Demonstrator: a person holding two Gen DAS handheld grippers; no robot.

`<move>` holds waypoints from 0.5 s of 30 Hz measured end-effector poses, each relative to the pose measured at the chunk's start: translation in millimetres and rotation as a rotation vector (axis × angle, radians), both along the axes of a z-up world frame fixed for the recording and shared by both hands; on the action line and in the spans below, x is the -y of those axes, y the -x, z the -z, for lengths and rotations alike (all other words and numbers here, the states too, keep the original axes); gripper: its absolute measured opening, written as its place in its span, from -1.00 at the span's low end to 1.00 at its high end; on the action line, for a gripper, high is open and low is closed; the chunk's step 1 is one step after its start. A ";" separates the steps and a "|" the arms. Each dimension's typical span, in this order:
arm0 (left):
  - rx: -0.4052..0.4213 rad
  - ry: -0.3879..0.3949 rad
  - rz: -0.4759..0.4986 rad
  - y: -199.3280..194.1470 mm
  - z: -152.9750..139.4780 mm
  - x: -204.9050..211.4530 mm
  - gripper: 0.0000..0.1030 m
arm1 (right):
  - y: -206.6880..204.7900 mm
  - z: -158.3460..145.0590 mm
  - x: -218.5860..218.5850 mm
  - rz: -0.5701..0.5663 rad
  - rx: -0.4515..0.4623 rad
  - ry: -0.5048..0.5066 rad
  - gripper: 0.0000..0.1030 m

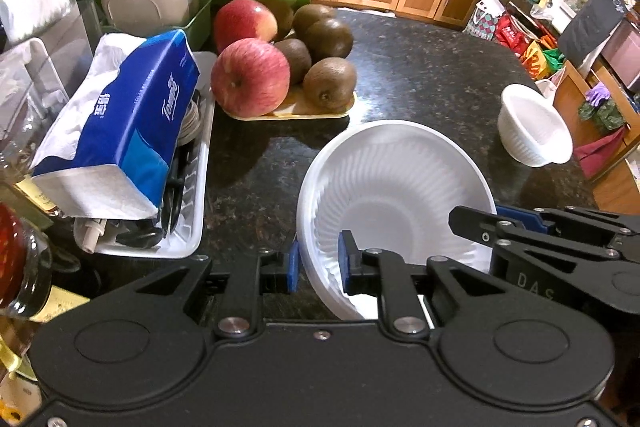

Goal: Organize plates and bowls

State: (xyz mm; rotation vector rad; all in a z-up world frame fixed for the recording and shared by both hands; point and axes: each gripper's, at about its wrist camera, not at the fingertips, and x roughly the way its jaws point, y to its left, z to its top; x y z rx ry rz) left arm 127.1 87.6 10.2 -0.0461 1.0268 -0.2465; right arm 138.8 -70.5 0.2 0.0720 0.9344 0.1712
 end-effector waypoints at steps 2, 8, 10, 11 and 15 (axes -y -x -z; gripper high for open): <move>0.011 -0.002 0.005 6.5 -4.1 3.6 -0.50 | 9.8 -5.1 3.2 0.007 0.012 -0.005 -0.62; 0.036 -0.008 0.033 28.2 -13.8 16.1 -0.50 | 39.9 -19.5 15.3 0.034 0.047 -0.012 -0.62; 0.048 -0.012 0.048 35.6 -16.8 22.4 -0.50 | 49.9 -23.7 20.4 0.046 0.062 -0.006 -0.62; 0.054 -0.014 0.055 40.1 -18.2 25.3 -0.50 | 55.7 -25.9 23.1 0.052 0.069 -0.003 -0.62; 0.071 -0.016 0.091 52.7 -22.9 40.5 -0.50 | 77.2 -33.4 36.5 0.085 0.095 0.005 -0.62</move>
